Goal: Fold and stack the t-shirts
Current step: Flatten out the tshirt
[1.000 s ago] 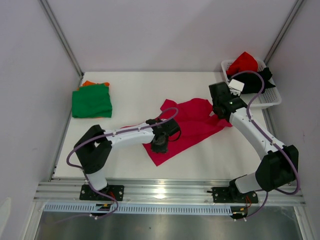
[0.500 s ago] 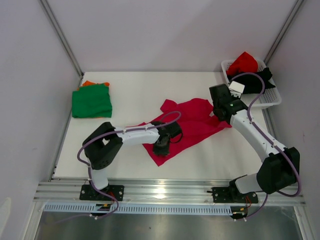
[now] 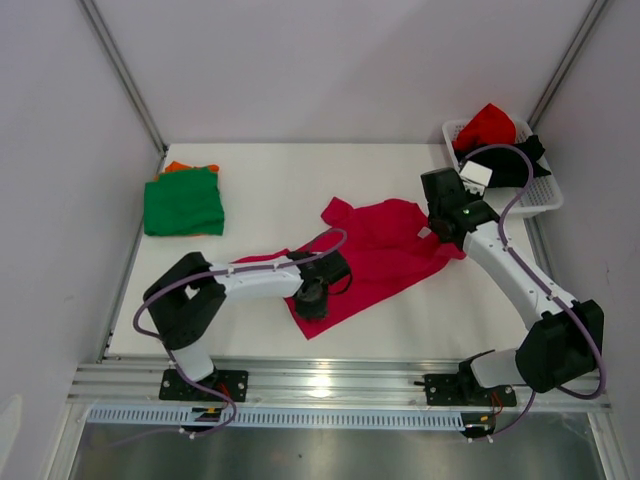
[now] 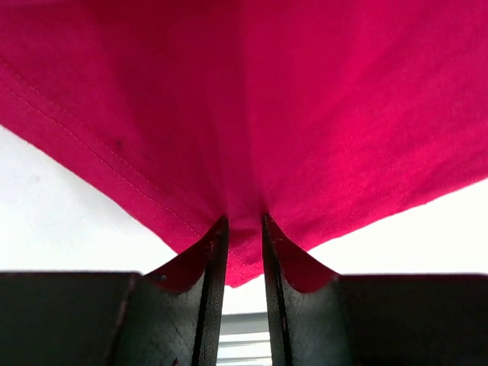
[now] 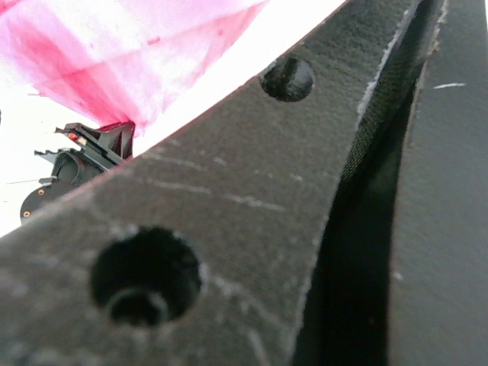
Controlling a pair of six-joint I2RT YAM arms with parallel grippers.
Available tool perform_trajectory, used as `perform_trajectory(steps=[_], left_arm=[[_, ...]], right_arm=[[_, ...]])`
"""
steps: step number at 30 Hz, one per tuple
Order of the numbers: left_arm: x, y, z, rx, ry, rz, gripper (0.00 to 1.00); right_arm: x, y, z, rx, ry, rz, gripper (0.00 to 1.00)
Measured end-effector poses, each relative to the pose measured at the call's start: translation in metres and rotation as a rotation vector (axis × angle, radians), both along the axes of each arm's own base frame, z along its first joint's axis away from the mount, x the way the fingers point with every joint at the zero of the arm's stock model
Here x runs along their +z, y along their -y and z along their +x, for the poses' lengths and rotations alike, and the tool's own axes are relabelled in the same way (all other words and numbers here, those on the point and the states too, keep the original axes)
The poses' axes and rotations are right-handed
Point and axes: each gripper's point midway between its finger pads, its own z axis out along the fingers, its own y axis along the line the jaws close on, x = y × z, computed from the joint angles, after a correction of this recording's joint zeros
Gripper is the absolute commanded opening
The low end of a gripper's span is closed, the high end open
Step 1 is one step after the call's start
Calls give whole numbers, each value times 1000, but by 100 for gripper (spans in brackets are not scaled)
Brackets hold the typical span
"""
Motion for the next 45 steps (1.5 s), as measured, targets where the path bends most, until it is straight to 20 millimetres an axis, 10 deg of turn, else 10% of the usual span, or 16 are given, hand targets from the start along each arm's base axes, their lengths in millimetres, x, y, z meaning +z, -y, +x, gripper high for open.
perform_trajectory(steps=[18,27,36,45], left_arm=[[-2,-51,-42,113,-25,-21,28],[-1,-65,-49,130,-30,9,29],[-1,-79,-54,142,-27,37,29],[1,-108,-66,155,-39,111,29]], right_arm=[[-6,-27,-9,63,53,225,0],[-37,-45,-37,26,134,499,23],[-14,-41,-48,-64,304,649,54],[-7,-71,-47,74,300,726,56]])
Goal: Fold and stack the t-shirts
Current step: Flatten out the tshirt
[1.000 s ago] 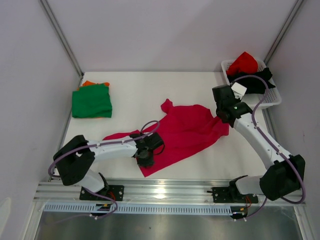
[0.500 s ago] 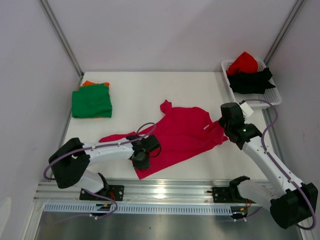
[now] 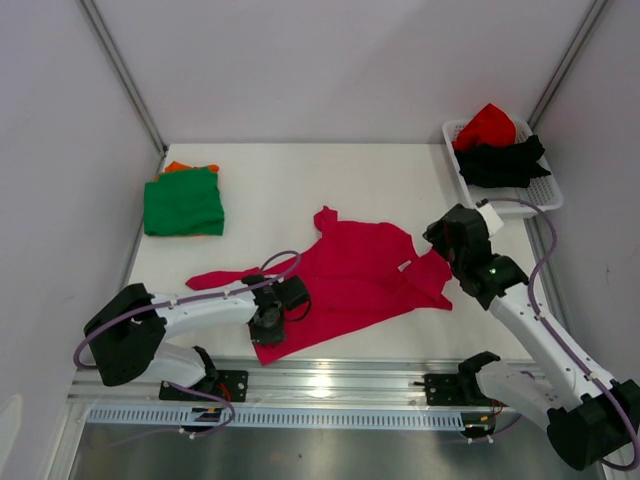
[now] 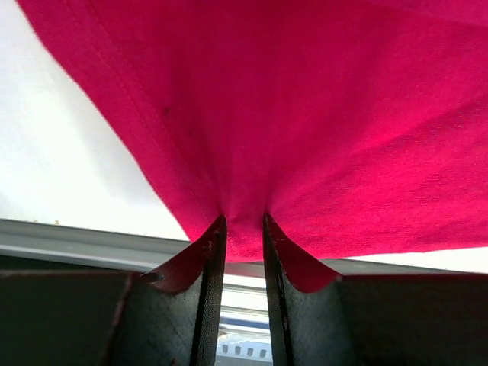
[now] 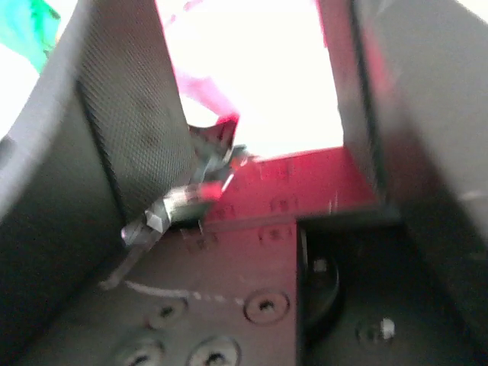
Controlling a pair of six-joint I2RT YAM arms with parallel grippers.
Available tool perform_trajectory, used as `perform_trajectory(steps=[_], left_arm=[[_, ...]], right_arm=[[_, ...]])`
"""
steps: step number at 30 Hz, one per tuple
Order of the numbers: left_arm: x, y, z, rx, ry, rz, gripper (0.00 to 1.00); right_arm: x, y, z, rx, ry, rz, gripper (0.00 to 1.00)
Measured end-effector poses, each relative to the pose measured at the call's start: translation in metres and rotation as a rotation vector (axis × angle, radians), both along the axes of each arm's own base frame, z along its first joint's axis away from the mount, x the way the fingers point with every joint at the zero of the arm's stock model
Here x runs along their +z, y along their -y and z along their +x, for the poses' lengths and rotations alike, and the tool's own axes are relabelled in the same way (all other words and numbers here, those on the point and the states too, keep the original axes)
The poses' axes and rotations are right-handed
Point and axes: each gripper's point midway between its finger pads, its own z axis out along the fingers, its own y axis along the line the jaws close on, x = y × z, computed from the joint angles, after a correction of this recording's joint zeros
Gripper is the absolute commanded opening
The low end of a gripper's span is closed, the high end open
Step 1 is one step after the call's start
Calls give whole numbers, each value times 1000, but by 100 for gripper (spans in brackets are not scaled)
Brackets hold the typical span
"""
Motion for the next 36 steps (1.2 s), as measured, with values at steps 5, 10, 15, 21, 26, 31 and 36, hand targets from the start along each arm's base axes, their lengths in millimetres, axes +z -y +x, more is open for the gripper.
perform_trajectory(steps=[5,10,15,21,26,31,36], left_arm=[[0,-3,1,-10,-17,40,29],[0,-2,1,-20,-28,56,29],[0,-2,1,-21,-29,57,29],[0,-2,1,-20,-29,56,29],[0,-2,1,-21,-28,55,29],[2,-3,2,-24,-21,52,29],[6,-3,3,-25,-5,41,29]], right_arm=[[-42,-59,-2,248,-147,-76,53],[-103,-115,-17,437,-376,-404,53],[-125,-126,-27,441,-477,-743,53],[-116,-103,-16,260,-536,-1019,55],[-134,-94,-8,171,-566,-1141,56],[-149,-82,-13,156,-639,-1188,58],[-150,-59,-8,94,-699,-1160,58]])
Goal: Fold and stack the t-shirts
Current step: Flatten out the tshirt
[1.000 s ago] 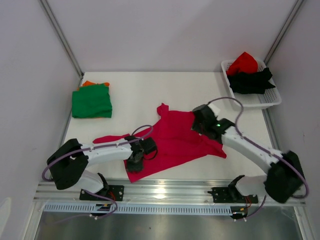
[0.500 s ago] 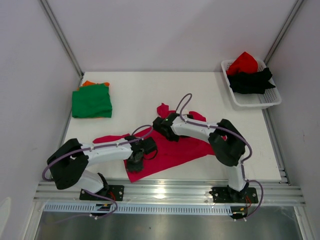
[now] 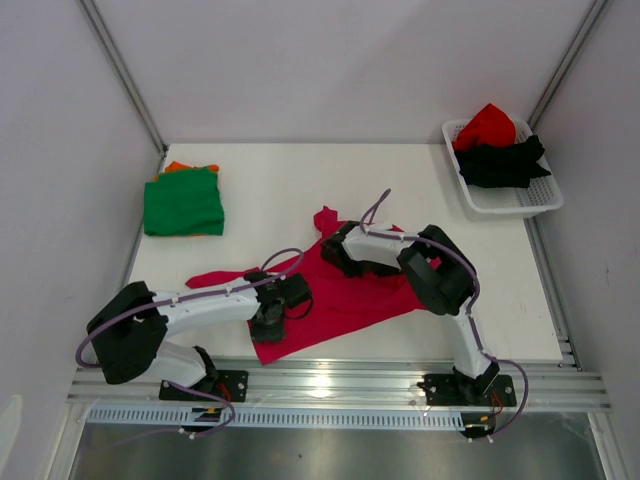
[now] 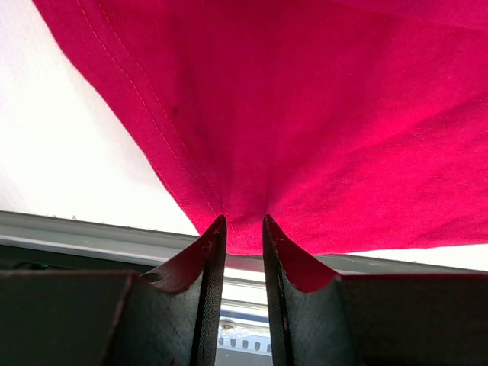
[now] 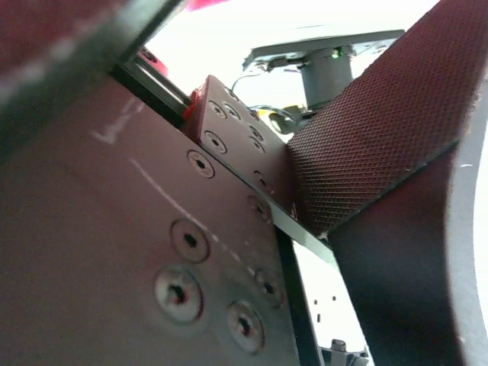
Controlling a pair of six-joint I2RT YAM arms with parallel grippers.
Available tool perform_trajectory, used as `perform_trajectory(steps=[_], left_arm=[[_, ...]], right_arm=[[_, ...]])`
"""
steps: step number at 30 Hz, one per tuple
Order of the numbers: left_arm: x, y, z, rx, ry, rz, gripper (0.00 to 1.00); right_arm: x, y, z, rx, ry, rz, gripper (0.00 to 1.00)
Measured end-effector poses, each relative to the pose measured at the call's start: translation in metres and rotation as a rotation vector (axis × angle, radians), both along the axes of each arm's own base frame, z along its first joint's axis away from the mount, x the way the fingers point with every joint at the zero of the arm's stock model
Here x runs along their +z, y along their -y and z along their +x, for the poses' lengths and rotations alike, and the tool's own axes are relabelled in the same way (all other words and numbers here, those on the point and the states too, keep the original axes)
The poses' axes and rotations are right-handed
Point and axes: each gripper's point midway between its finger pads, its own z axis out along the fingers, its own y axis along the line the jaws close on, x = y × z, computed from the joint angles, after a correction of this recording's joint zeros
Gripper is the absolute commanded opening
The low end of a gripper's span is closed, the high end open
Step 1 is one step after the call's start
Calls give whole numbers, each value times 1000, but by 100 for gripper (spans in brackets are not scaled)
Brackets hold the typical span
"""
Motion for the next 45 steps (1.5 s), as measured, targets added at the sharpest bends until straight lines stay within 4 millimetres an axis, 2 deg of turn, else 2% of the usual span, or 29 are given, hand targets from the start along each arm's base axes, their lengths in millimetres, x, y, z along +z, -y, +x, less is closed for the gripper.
perform_trajectory(steps=[6,11,18,26,45], left_arm=[[1,0,0,-2,2,-3,29],[1,0,0,-11,1,-1,29],[0,0,1,-19,-1,-1,29],[-3,3,3,-25,2,-6,29],[-2,3,3,-24,4,-8,29]], right_arm=[[-7,37,-1,-93,-31,-35,57],[-15,45,-17,-97,-94,-64,56],[-14,25,-29,-36,-117,-47,56],[-6,0,-21,-4,-57,14,56],[-5,0,-24,13,-90,5,49]])
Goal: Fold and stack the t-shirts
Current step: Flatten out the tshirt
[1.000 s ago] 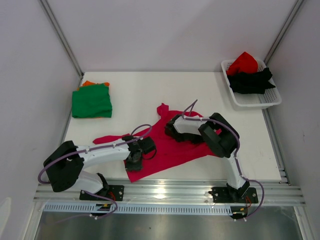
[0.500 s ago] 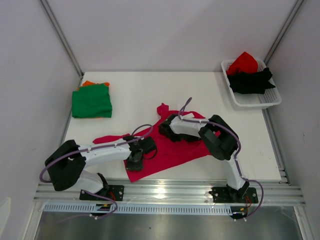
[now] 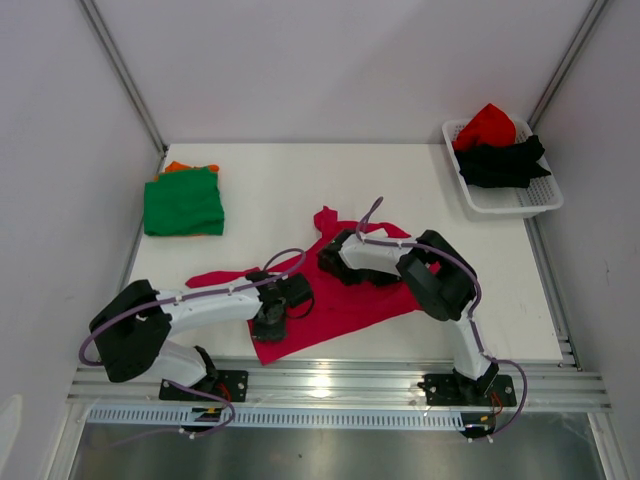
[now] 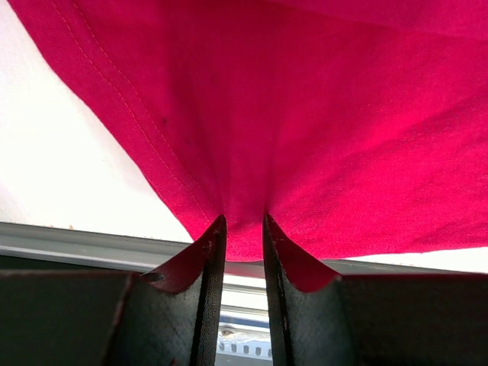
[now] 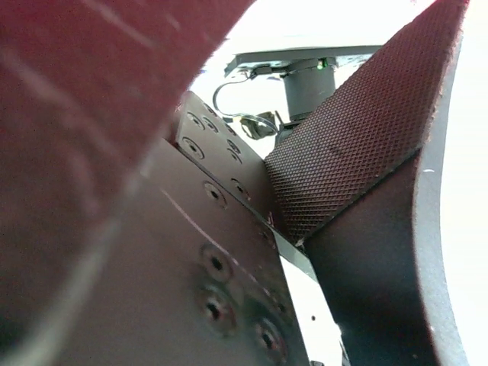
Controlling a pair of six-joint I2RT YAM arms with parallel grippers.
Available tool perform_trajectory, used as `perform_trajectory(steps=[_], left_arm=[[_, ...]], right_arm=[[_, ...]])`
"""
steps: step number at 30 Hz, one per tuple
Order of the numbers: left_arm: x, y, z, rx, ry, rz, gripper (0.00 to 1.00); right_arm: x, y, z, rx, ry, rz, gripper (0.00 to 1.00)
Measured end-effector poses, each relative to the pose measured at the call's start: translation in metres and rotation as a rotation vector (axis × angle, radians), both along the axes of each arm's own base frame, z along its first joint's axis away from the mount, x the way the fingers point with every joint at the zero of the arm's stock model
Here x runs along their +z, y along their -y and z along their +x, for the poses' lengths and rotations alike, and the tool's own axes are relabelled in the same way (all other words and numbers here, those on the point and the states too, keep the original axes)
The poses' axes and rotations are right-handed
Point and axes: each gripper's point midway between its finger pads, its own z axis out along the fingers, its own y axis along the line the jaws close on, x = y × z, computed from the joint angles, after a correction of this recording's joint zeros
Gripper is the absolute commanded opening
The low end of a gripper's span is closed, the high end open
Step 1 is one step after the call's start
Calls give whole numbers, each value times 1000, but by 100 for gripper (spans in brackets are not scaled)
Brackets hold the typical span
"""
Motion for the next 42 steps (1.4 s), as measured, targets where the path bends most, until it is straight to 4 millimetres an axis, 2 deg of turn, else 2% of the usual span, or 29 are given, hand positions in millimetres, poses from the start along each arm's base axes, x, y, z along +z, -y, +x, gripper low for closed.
perform_trajectory(steps=[5,14,24,37,40,42], left_arm=[[2,1,1,0,7,-10,29],[4,1,1,0,12,-16,29],[4,1,1,0,12,-17,29],[4,1,1,0,12,-17,29],[4,2,1,0,14,-19,29],[4,2,1,1,14,-20,29]], right_arm=[[-3,3,-4,6,-30,-14,42],[-9,3,-10,14,-79,-11,45],[-15,-7,-13,39,-100,15,45],[-20,-1,-7,30,-112,1,41],[-19,4,-3,21,-106,-8,36],[-18,8,0,18,-104,-16,23]])
